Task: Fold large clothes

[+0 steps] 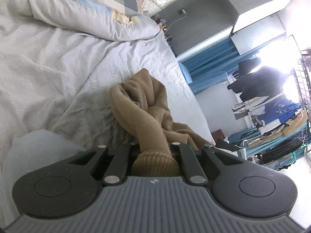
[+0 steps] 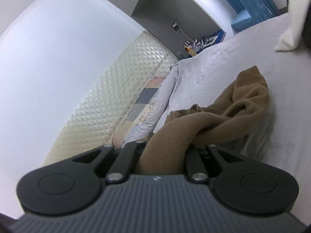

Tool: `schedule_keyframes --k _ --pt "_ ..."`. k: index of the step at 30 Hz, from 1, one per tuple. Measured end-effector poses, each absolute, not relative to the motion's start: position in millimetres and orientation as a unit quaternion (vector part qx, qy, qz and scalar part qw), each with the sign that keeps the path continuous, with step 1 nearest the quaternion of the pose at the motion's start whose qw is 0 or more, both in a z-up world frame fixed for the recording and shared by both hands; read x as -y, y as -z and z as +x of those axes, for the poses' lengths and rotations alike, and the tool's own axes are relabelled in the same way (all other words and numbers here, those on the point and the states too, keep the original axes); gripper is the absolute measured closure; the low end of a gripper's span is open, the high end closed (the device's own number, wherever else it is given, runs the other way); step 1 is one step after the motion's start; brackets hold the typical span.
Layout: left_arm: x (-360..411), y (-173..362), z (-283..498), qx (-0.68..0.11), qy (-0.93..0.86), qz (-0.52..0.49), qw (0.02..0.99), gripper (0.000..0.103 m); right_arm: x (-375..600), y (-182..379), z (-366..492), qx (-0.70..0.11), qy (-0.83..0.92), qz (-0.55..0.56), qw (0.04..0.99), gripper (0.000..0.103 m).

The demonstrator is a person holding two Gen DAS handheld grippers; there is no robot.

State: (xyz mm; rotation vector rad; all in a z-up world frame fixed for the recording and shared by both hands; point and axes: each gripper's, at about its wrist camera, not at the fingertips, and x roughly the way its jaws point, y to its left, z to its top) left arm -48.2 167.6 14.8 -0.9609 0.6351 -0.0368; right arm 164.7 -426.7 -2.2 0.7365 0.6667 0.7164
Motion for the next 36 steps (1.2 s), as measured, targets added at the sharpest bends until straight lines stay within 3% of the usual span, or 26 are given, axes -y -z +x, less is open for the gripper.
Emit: schedule_keyframes --k 7,18,36 --pt "-149.8 -24.2 -21.6 -0.266 0.008 -0.403 0.876 0.091 426.7 22.9 192.6 -0.325 -0.297 0.387 0.81 0.089" --pt "-153.8 -32.8 135.9 -0.215 -0.047 -0.413 0.884 0.09 401.5 29.2 289.0 -0.288 -0.2 0.465 0.813 0.089" --pt "-164.9 91.7 328.1 -0.297 -0.07 -0.363 0.88 0.086 353.1 131.1 433.7 -0.336 -0.077 0.454 0.822 0.089"
